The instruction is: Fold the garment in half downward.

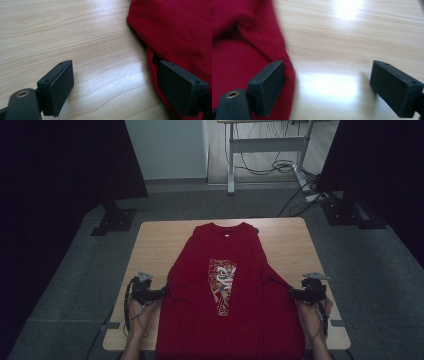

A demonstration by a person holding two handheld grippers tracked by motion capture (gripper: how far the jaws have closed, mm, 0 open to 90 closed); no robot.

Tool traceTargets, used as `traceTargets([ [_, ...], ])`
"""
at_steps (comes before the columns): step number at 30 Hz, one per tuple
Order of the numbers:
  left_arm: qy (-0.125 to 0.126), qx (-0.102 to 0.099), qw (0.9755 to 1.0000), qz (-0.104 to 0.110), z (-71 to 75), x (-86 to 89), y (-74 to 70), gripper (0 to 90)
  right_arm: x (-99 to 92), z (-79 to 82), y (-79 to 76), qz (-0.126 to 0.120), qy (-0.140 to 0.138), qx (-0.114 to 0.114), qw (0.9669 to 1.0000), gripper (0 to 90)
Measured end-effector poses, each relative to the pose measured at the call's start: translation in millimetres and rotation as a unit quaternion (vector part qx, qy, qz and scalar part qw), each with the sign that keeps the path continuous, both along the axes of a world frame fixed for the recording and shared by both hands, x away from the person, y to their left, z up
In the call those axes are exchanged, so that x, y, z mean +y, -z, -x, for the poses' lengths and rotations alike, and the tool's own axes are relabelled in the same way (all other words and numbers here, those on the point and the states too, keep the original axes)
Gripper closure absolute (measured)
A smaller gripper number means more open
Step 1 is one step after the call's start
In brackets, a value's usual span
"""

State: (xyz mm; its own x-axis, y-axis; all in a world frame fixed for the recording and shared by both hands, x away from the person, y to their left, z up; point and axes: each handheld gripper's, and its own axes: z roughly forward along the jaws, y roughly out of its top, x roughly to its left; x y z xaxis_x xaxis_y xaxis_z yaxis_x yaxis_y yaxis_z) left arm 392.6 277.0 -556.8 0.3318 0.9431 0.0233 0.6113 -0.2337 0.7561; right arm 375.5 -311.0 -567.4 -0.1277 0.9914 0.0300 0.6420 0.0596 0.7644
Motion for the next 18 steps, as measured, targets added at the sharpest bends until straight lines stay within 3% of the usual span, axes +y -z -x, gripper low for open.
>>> traceTargets([
  [2, 0.002, 0.0, 0.9999, -0.015, -3.5, -5.1, -3.4, 18.4, -0.3, 8.3, -1.6, -0.006, -0.014, 0.002, 0.9999, 13.1],
  [5, 0.002, 0.0, 0.9999, -0.015, -3.5, -5.1, -3.4, 18.4, 6.8, 8.9, -5.2, -0.005, -0.027, -0.007, 0.9996, 12.9],
  [6, 0.002, -0.001, 0.9998, -0.019, -14.6, -13.0, -3.0, 17.4, 28.6, 5.9, -13.0, 0.0, -0.062, -0.023, 0.9978, 11.9],
  [7, 0.001, 0.0, 0.9999, -0.011, -16.2, -12.6, -1.9, 16.5, 35.5, 4.0, -13.1, 0.003, -0.073, -0.023, 0.9971, 11.5],
  [10, 0.001, 0.0, 0.9999, -0.011, -16.2, -12.6, -1.9, 16.5, 41.5, 2.0, -11.7, 0.005, -0.081, -0.019, 0.9965, 11.1],
  [12, 0.0, -0.007, 1.0, 0.001, -12.9, -7.8, 0.9, 17.0, 41.5, 2.0, -11.7, 0.005, -0.081, -0.019, 0.9965, 11.1],
  [13, 0.0, -0.007, 1.0, 0.001, -12.9, -7.8, 0.9, 17.0, 51.6, -1.3, -0.2, 0.01, -0.089, 0.001, 0.996, 11.1],
  [14, 0.0, -0.007, 1.0, 0.001, -12.9, -7.8, 0.9, 17.0, 51.6, -1.3, -0.2, 0.01, -0.089, 0.001, 0.996, 9.8],
  [15, 0.0, -0.008, 1.0, 0.001, -2.3, -4.4, 1.6, 17.4, 51.8, 7.3, 0.3, 0.01, -0.083, 0.001, 0.9965, 10.9],
  [18, 0.006, -0.008, 1.0, 0.001, 9.3, -3.5, 2.1, 17.4, 52.5, 17.0, 0.7, 0.009, -0.079, -0.001, 0.9968, 12.2],
])
